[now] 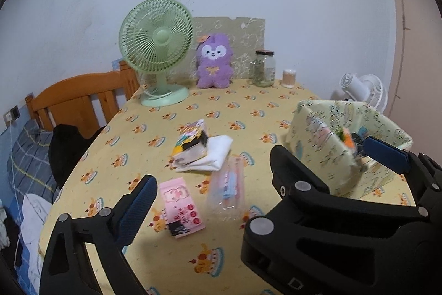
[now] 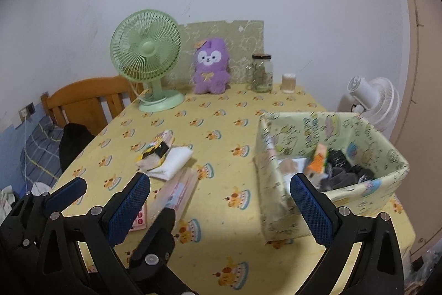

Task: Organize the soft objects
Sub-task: 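Withdraw both grippers from the box back toward the remaining items, then grasp the clear straw bag with the right gripper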

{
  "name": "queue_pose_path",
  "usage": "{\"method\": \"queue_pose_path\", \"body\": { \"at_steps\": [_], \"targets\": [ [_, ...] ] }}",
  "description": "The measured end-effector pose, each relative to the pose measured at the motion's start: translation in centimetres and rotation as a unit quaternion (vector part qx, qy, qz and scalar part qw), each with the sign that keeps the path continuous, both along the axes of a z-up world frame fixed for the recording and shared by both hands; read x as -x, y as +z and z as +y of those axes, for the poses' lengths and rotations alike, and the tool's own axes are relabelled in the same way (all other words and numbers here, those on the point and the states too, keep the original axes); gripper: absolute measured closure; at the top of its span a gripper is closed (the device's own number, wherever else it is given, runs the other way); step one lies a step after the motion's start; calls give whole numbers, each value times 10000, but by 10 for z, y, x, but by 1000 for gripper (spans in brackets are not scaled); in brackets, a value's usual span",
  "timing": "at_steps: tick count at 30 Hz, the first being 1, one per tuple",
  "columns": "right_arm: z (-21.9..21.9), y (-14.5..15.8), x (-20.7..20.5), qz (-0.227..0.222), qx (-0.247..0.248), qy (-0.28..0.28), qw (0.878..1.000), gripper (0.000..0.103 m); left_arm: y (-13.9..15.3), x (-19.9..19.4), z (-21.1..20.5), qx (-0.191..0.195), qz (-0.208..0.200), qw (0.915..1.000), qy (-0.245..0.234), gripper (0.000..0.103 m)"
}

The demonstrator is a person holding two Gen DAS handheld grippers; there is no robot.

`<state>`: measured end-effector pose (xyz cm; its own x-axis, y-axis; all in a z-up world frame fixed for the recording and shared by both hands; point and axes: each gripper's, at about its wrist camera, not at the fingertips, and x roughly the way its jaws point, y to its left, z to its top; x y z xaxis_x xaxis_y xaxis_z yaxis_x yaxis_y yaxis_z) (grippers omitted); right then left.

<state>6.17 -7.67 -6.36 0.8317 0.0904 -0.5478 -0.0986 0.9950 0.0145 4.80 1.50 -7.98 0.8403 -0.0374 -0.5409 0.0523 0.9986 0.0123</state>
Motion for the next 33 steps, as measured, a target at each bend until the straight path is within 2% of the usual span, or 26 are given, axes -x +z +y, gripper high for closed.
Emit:
{"method": "queue_pose_path", "body": {
  "at_steps": [4,8,11,17,27,33],
  "targets": [
    [8,-11,-4,113,18,52,9999,3,-11,-5,9,-31,122,9998,127,9],
    [15,-21,-9,250,29,105,9996,7,-21,-10,19,-14,268,9993,245,19],
    [18,-24,-9,181,59,57,9998,10,-27,-14,25,22,375,9990,263,24],
    [25,-35,-16,305,21,68,9995,11,-36,-19,32,25,475,9983,332,26],
    [38,-60,-34,756,-33,299,9967,12,-55,-29,45,-46,725,9957,577,26],
    [47,-70,-48,884,-8,366,9954,16,-61,-38,52,-184,769,9939,772,26]
  ]
}}
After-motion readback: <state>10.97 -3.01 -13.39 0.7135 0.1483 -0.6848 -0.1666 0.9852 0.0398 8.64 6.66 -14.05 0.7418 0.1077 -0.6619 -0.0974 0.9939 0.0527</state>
